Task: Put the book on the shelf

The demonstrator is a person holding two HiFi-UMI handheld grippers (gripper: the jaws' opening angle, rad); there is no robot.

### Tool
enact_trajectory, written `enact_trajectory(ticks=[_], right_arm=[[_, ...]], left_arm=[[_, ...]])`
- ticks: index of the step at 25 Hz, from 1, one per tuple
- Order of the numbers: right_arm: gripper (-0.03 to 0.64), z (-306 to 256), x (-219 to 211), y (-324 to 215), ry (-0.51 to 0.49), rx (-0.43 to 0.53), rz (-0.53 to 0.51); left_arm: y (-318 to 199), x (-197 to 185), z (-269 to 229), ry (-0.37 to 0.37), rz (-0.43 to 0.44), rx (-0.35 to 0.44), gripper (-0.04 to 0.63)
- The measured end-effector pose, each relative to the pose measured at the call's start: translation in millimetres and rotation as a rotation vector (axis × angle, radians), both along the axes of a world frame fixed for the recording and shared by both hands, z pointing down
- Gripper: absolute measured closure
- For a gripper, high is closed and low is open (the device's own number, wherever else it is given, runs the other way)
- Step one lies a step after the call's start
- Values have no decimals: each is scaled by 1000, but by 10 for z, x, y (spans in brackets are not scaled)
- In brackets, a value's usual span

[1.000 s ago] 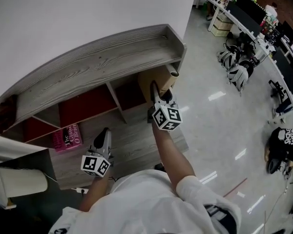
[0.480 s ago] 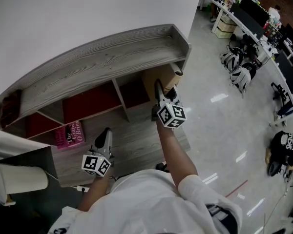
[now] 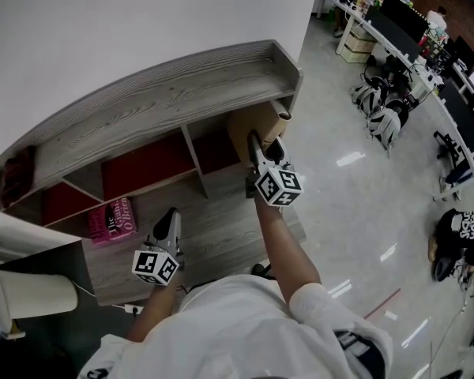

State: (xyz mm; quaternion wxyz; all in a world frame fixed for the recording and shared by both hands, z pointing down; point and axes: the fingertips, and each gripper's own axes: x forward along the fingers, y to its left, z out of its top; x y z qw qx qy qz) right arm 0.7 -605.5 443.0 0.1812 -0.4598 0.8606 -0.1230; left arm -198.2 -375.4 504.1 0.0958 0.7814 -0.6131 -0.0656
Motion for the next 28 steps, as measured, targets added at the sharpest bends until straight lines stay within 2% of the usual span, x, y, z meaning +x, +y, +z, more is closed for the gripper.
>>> enact_trajectory(ticks=[16,20,28], right_arm=[[391,-119,319,572,41,7,66],[396,-239,368,886,150,68,116],[511,-410,330,1699,361,176,171]], left_arm=[[194,50,-15,41,96,25,577],[284,-2,-62,40,130,39,577],[404,-129,-190,23,214,90,578]])
